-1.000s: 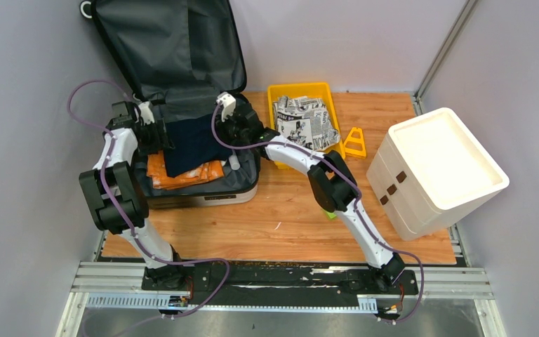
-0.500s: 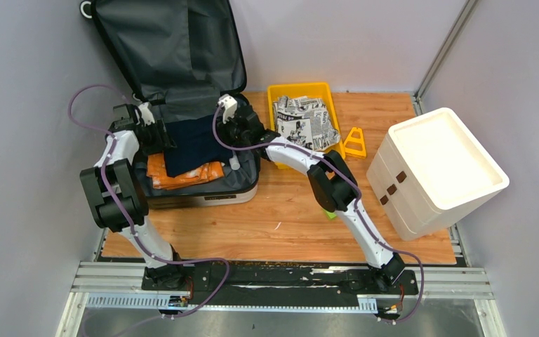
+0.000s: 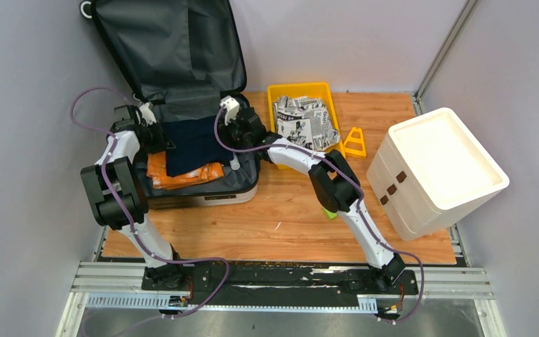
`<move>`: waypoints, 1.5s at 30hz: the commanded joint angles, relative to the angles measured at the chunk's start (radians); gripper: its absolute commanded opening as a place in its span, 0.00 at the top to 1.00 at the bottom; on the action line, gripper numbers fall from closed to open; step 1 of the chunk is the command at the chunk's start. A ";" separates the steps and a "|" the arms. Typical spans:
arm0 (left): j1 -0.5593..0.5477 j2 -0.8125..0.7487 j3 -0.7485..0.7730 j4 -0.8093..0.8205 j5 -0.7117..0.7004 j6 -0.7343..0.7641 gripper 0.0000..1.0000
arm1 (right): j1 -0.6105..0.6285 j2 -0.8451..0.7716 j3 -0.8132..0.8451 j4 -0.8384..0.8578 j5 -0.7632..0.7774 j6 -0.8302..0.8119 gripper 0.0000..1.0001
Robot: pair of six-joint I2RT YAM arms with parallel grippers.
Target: Open, take out, and arrange the luggage
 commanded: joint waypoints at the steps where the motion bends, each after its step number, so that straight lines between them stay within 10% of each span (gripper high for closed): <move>1: 0.001 -0.045 0.055 -0.032 0.025 -0.009 1.00 | -0.005 -0.098 -0.008 0.067 0.034 -0.004 1.00; 26: -0.294 -0.371 0.241 -0.110 -0.092 -0.115 1.00 | -0.038 -0.620 -0.454 0.170 0.150 -0.120 1.00; 45: -0.754 0.168 0.576 0.244 -0.207 -0.342 1.00 | -0.466 -0.900 -0.792 0.042 0.115 -0.192 1.00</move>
